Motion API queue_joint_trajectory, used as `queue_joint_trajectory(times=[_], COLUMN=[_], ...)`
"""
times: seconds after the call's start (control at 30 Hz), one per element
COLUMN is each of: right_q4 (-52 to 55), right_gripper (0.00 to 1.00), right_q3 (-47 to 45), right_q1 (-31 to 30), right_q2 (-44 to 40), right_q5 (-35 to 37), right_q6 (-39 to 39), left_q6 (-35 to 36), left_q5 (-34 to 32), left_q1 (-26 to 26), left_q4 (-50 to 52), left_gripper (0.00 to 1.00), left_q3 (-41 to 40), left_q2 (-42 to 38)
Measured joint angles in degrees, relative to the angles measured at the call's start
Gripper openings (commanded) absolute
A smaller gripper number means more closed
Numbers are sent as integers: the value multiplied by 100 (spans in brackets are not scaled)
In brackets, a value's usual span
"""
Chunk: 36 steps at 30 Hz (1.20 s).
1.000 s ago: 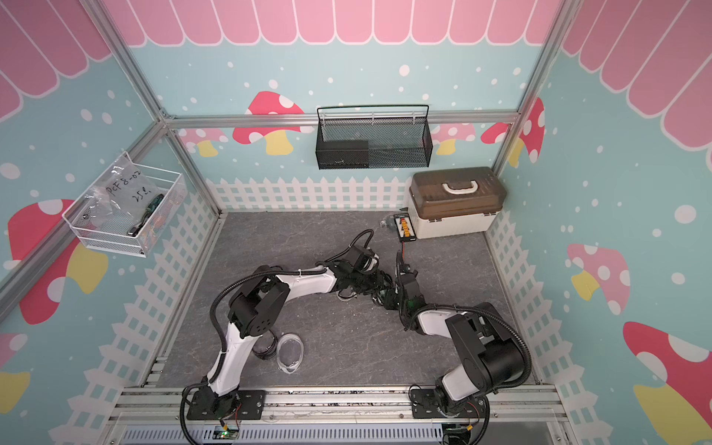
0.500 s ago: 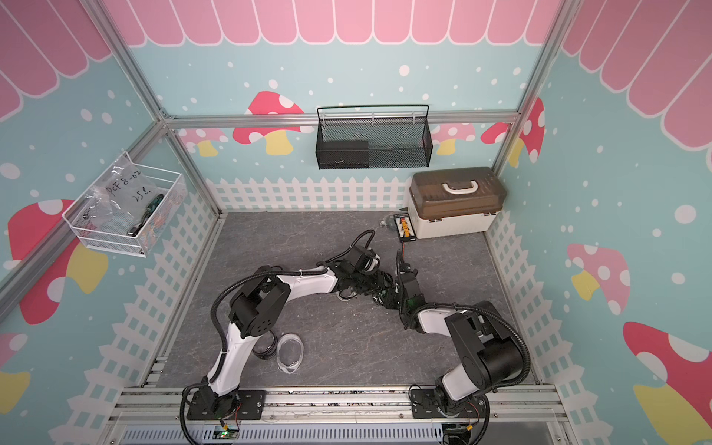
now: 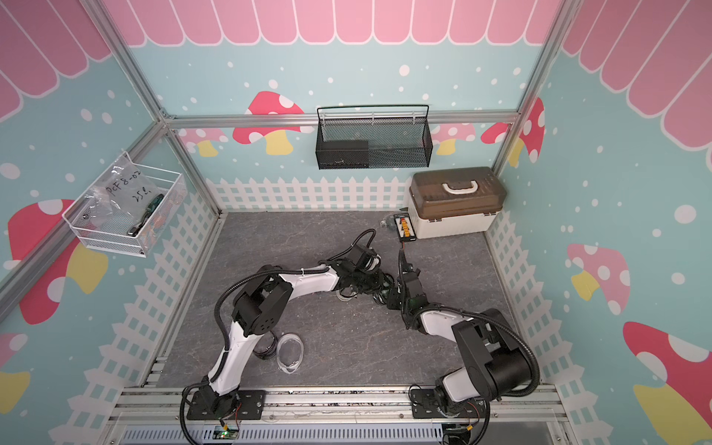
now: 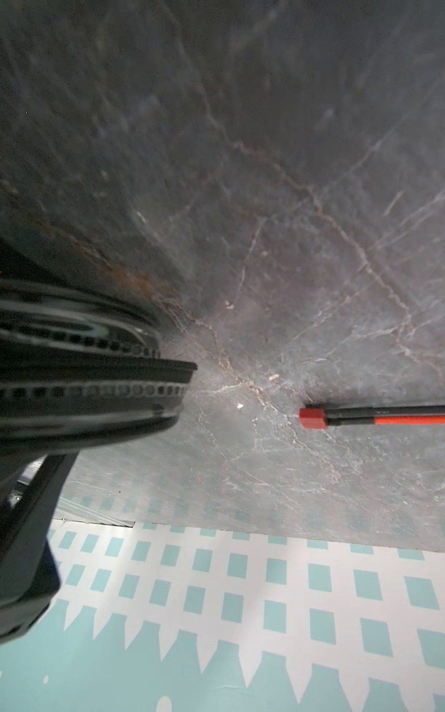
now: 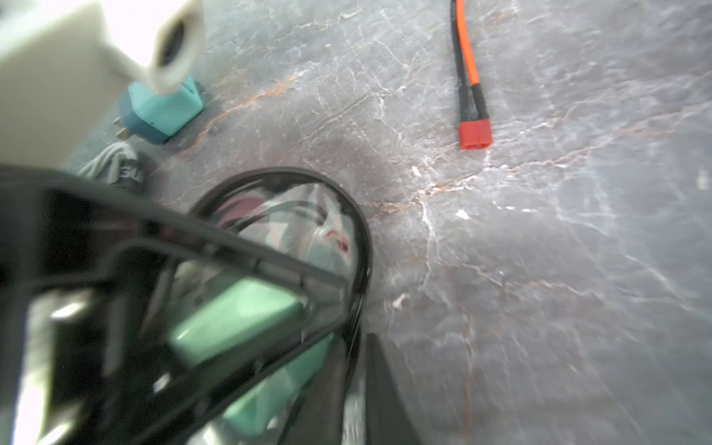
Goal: Pack away charging kits
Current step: Pick up the storage bag at the center of the board.
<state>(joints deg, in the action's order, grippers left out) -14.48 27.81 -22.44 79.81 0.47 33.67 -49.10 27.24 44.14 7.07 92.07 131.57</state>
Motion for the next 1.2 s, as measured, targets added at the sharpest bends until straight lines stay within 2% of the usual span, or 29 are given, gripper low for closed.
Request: queue_joint_trajectory(times=[0.23, 0.3, 0.47, 0.57, 0.77, 0.87, 1.03, 1.2], right_q4=[907, 1051, 1268, 1364, 1014, 721, 79, -861], right_gripper=[44, 45, 48, 49, 46, 44, 41, 41], right_q3=[-4, -7, 7, 164, 634, 651, 647, 444], right_q1=[-28, -28, -149, -621, -2168, -2559, -3058, -3322], right_q2=[-2236, -2743, -3637, -3779, -3477, -3233, -3130, -3353], right_q5=[-31, -35, -216, -214, 199, 452, 743, 793], right_q6=[-68, -26, 24, -17, -348, -553, -953, -1268], left_q6=[24, 87, 402, 737, 1421, 2009, 3191, 3849], left_q5=[-151, -267, -772, -1128, -1722, -2164, -2872, -3233], left_q1=[125, 160, 170, 170, 214, 452, 1263, 1436], left_q4=[-223, -452, -2039, -2614, -3348, -3652, -3915, -4063], left_gripper=[0, 0, 0, 0, 0, 0, 0, 0], left_q3=[-516, -754, -1956, -2221, -2546, -3003, -3355, -3353], left_q2=[-675, -1152, -2983, -3805, -4736, -5158, -5574, -5674])
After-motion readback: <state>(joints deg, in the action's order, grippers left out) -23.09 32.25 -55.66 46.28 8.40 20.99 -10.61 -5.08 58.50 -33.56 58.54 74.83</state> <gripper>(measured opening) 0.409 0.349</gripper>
